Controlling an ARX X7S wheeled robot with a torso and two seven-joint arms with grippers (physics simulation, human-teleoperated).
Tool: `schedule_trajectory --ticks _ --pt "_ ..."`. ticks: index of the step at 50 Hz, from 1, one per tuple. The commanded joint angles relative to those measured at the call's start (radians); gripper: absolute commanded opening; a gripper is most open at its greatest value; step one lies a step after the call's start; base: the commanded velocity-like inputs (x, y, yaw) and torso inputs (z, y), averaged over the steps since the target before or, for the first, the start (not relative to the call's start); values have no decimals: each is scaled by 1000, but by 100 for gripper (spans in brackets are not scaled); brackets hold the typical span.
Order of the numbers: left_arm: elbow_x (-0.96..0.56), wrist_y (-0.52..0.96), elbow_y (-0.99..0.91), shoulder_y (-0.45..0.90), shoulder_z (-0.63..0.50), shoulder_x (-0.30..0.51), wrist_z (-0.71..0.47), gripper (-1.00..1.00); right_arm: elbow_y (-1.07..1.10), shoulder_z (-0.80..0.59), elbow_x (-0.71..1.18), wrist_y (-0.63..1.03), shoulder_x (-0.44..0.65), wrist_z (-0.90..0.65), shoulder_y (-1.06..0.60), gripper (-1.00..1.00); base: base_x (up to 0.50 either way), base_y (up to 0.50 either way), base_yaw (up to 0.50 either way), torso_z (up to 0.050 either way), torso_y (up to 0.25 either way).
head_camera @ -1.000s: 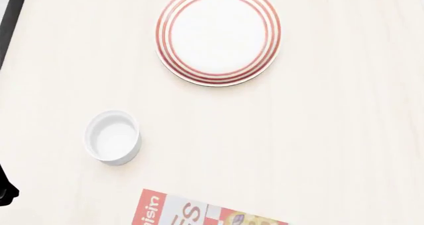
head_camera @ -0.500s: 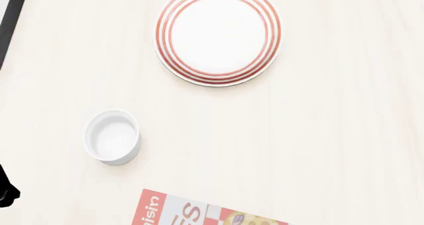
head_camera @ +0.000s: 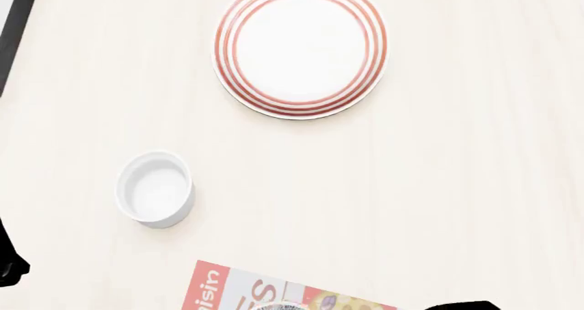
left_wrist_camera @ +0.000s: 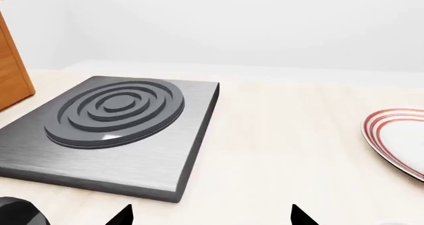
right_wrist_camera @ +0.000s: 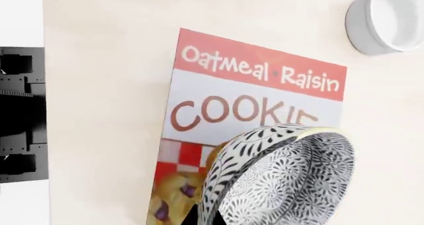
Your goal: Pick the akita bowl on the cookies box and place it on the plate.
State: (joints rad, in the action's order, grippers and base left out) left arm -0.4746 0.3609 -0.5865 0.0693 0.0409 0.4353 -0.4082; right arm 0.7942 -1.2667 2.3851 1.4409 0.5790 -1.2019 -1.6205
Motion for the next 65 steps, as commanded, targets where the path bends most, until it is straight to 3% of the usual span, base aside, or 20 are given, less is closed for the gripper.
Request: schedule_trajectory --ticks 1,7,15,24,35,46,65 --pt "-2 -1 -2 -2 -1 2 -2 100 -48 30 -35 87 44 7 -134 -100 0 0 0 0 0" --pt "-3 -4 -2 -3 -3 3 -2 100 -63 6 -43 118 67 38 -194 -100 0 0 0 0 0" --pt "-4 -5 0 -5 -4 3 -3 100 -46 -56 -217 124 97 238 -340 -100 0 0 0 0 0" --pt "-5 -13 3 -11 -9 3 2 100 -55 -85 -538 121 112 534 -407 -100 0 0 0 0 0" --pt "-45 -51 -14 -37 -9 11 58 100 -110 -207 -1096 34 116 957 -414 -100 0 0 0 0 0" --pt "-45 -74 -11 -53 -20 18 85 100 -234 -363 -1382 -112 72 1107 -435 -100 0 0 0 0 0" --pt "-33 -103 -17 -73 -53 26 123 100 -522 -471 -1627 -328 -38 1192 -387 -100 0 0 0 0 0"
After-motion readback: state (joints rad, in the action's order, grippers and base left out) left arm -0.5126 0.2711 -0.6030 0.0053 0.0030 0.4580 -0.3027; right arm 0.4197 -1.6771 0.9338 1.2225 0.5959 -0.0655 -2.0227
